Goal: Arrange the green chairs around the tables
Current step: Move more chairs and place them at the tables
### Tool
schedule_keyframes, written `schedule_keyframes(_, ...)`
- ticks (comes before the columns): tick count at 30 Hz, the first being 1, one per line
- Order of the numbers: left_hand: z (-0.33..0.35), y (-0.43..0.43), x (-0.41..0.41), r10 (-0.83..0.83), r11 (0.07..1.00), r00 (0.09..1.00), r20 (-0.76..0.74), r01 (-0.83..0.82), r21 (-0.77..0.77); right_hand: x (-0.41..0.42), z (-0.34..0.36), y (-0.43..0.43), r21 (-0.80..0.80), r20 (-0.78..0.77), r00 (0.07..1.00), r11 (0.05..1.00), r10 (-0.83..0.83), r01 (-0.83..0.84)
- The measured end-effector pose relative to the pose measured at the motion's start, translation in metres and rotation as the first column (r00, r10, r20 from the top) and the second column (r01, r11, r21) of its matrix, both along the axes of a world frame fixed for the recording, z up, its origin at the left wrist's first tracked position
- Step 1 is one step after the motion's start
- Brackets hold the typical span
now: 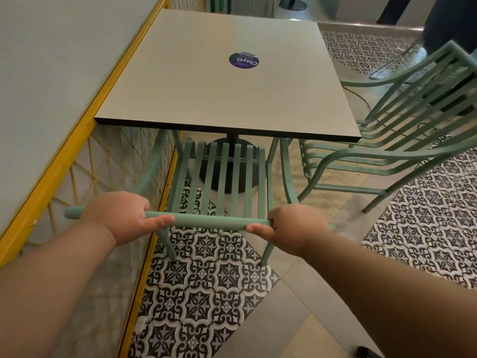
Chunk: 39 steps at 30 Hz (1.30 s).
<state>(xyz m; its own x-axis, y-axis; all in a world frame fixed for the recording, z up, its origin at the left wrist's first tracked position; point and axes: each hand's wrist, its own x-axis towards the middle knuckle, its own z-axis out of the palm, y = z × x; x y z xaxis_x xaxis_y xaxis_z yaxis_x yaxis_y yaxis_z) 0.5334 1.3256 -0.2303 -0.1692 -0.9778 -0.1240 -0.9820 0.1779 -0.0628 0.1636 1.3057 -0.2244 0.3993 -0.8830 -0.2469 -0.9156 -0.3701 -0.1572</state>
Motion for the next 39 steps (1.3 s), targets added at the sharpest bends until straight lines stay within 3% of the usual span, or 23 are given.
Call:
schedule_keyframes(16,0.002,-0.002,-0.005,0.117,0.992,0.987,0.109,-0.123,0.043,-0.001,-0.002,-0.001,0.004,-0.027,1.0,1.0,0.014,-0.014)
schedule_keyframes(19,0.018,-0.001,-0.011,0.171,0.971,0.981,0.091,-0.184,0.15,0.001,0.011,0.004,0.095,-0.018,0.998,0.994,-0.055,0.056)
schedule_keyframes(21,0.043,0.002,-0.022,0.177,0.942,0.976,0.128,-0.205,0.265,0.003,0.035,0.007,0.172,0.074,0.981,0.971,-0.179,0.165)
schedule_keyframes(23,0.076,0.004,-0.041,0.134,0.957,0.989,0.058,-0.144,0.25,0.001,0.076,0.006,0.106,0.196,0.946,0.965,-0.257,0.24)
schedule_keyframes(26,0.129,0.0,-0.075,0.055,0.998,0.972,-0.227,-0.05,0.027,-0.02,0.145,0.007,-0.16,0.256,0.926,0.933,-0.277,0.324)
schedule_keyframes(28,0.163,-0.003,-0.102,-0.009,0.998,0.938,-0.345,-0.011,-0.059,-0.046,0.179,0.024,-0.254,0.253,0.9,0.874,-0.354,0.415)
schedule_keyframes(32,0.195,-0.007,-0.14,-0.133,0.989,0.933,-0.335,0.103,-0.103,-0.075,0.202,0.07,-0.189,0.262,0.869,0.861,-0.42,0.473)
schedule_keyframes(39,0.187,-0.004,-0.226,-0.316,0.948,0.92,-0.233,0.317,-0.033,-0.111,0.166,0.125,-0.024,0.219,0.862,0.88,-0.457,0.473)
